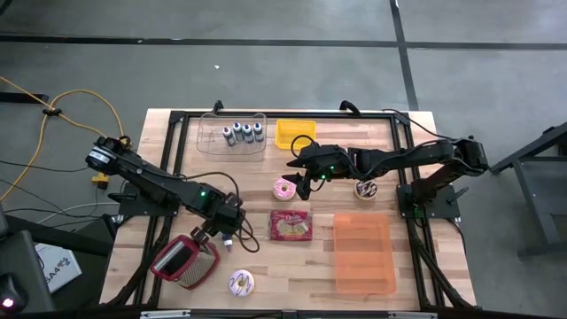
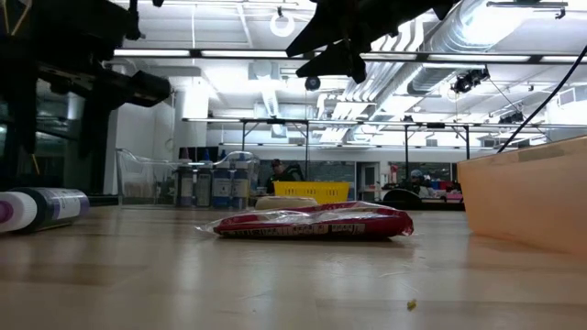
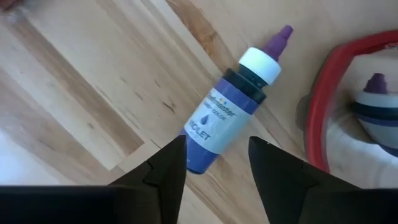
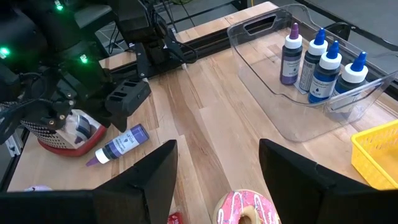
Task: Pick & Place Food Item
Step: Put the violet food coloring bottle into the transparent bin
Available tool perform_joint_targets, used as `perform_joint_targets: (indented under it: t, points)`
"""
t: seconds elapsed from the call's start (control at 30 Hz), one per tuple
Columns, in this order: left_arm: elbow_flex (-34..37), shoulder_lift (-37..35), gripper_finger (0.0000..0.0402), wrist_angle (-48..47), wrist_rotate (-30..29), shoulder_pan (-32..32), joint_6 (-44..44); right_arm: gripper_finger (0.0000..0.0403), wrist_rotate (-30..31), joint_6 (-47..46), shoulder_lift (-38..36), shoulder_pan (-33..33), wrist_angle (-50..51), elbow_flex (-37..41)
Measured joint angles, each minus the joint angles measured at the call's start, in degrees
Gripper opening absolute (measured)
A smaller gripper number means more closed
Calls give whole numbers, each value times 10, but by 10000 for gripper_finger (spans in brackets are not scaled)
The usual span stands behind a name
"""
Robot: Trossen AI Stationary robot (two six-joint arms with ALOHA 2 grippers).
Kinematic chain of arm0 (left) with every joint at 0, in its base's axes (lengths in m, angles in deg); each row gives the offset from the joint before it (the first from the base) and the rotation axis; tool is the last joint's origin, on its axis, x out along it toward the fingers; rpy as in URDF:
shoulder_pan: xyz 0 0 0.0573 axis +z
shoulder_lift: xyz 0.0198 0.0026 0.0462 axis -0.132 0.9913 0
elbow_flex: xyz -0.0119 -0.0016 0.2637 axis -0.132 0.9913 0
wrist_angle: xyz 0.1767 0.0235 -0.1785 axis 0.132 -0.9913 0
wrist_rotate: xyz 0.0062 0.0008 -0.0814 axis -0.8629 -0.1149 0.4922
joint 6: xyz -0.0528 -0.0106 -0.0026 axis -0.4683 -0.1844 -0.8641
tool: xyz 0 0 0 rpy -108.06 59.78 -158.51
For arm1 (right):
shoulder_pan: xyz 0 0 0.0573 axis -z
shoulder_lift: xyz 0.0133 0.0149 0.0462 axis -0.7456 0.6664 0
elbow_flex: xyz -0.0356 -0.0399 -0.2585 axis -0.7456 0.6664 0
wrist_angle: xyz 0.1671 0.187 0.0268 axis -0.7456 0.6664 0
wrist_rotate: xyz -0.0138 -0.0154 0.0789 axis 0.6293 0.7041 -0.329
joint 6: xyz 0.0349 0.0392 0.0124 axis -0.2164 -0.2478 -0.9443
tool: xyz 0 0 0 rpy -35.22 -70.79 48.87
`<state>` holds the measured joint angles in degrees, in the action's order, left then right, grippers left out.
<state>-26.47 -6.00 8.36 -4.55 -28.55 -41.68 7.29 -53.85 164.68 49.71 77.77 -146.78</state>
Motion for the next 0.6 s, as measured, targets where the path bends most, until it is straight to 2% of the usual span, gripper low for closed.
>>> perform_joint_targets:
  t: [0.23,0.4,0.6]
  points:
    - [10,0,206,0,-1,0,24,213,0,0,0,0,0,0]
    - [10,0,211,0,-33,0,70,213,0,0,0,0,0,0]
    - [10,15,211,3,-38,0,116,213,0,0,0,0,0,0]
